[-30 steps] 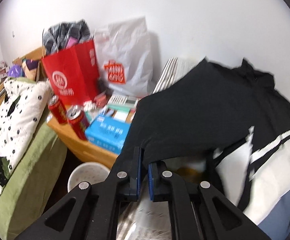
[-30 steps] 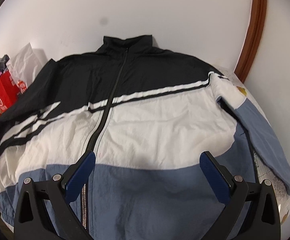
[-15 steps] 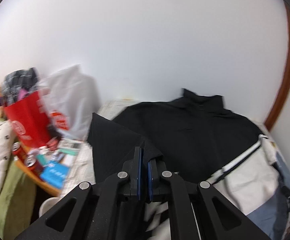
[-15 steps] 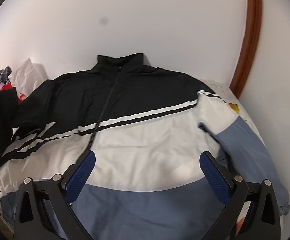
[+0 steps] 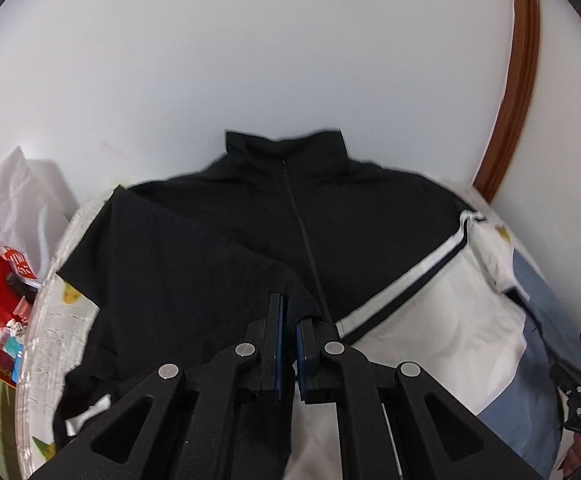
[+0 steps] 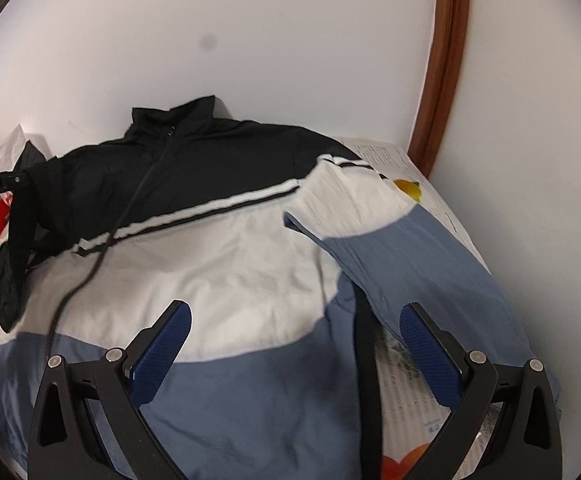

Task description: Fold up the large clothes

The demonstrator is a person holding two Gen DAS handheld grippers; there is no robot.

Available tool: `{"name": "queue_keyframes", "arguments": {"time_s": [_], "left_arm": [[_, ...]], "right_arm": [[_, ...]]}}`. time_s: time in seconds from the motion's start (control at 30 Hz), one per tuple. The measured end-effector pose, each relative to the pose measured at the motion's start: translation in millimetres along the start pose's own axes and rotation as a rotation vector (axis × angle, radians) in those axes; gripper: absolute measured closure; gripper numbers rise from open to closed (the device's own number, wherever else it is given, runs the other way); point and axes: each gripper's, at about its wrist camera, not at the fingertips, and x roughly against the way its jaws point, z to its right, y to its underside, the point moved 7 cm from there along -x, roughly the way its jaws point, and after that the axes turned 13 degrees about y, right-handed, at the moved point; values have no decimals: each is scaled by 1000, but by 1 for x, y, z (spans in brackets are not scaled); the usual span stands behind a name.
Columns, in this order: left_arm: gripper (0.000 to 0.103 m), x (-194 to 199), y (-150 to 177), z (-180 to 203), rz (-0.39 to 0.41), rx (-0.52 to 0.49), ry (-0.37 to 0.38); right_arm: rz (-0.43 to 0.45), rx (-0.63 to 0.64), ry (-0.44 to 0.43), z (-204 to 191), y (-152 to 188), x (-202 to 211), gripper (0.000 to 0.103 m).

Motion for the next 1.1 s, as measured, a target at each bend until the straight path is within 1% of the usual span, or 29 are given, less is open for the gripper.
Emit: {"name": "queue_keyframes", "arguments": {"time_s": [0.03,0.07,0.1,0.13,0.2,0.27,0.33,0.37,0.4,0.5,0.57,0.7,0.77,0.8,0.87,1.0,1.1], "left_arm": [[97,-4,2,1,-11,0,-3],[93,-7,5,2,-22,1,-6],[83,-12,7,4,-39,2,-13],[76,-13,9,3,-47,3,-20],[48,-12,13,4,-55,0,-41],[33,-10,15,5,-59,-21,-58],[25,-5,17,7,-57,-44,-70],[19,-3,18,7,-57,-50,-79],[16,2,20,7,-52,-55,-89],[13,14,22,5,-44,-61,-105],[11,24,24,3,-38,-52,-84],[11,53,31,-7,-14,-18,-18],[11,68,38,-18,-2,-3,-12],[11,78,42,-28,7,8,-15],[10,90,48,-45,14,31,-31],[10,105,72,-92,-12,88,-67],[10,107,95,-120,-49,114,-77]], "right_arm": [[-2,2,2,2,2,-1,1],[-3,4,3,4,4,-2,1],[-4,6,4,4,5,-3,1],[-4,7,5,5,7,-3,1],[-5,9,5,7,9,-3,1],[-4,12,6,5,10,-1,1],[-2,12,4,4,10,2,1],[-1,13,1,2,10,4,1],[0,15,-1,0,10,6,1],[15,27,-10,-9,7,15,1],[30,34,-15,-16,4,22,1],[60,53,-62,-41,-7,39,1],[70,66,-90,-55,-14,46,2],[76,75,-116,-67,-19,50,6],[84,89,-161,-86,-27,56,10],[105,136,-277,-138,-48,63,11],[126,176,-335,-175,-62,62,11]]}}
